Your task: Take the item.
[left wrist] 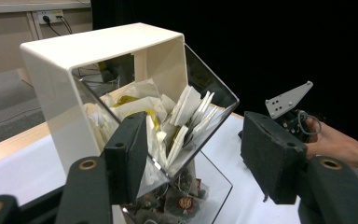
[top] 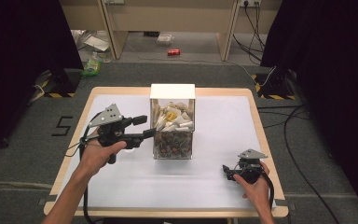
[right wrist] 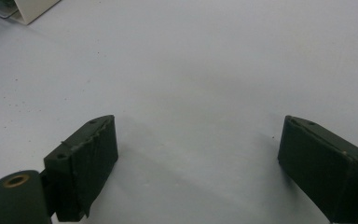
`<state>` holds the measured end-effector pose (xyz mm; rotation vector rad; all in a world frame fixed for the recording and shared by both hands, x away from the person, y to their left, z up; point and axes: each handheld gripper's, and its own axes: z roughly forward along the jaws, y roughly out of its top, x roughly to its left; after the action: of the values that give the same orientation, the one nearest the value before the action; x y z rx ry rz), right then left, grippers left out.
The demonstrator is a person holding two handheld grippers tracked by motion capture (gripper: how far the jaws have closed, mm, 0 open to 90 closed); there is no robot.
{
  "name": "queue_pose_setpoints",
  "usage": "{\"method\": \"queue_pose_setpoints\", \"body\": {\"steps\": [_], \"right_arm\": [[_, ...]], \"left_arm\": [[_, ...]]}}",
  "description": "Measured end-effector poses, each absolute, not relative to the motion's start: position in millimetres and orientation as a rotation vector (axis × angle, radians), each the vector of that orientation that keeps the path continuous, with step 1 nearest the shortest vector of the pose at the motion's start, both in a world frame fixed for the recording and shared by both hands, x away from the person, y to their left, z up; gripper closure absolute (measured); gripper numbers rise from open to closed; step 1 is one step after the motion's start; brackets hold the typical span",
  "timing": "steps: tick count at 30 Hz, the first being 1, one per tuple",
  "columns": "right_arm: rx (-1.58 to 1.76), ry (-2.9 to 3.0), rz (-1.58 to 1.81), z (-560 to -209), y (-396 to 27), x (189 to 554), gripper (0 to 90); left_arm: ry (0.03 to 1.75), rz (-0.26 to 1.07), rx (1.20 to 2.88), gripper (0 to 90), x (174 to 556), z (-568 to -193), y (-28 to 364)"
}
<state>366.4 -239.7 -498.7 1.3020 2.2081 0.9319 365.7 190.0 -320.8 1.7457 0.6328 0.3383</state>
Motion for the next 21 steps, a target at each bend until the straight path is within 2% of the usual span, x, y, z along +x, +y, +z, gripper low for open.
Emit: {"method": "queue_pose_setpoints", "body": {"steps": [21], "right_arm": [[1.299,2.208,0.933,-499,-240,366,12.5]], "left_arm": [[0.666,0.337,1.755,53.7,390,-322,148]]}}
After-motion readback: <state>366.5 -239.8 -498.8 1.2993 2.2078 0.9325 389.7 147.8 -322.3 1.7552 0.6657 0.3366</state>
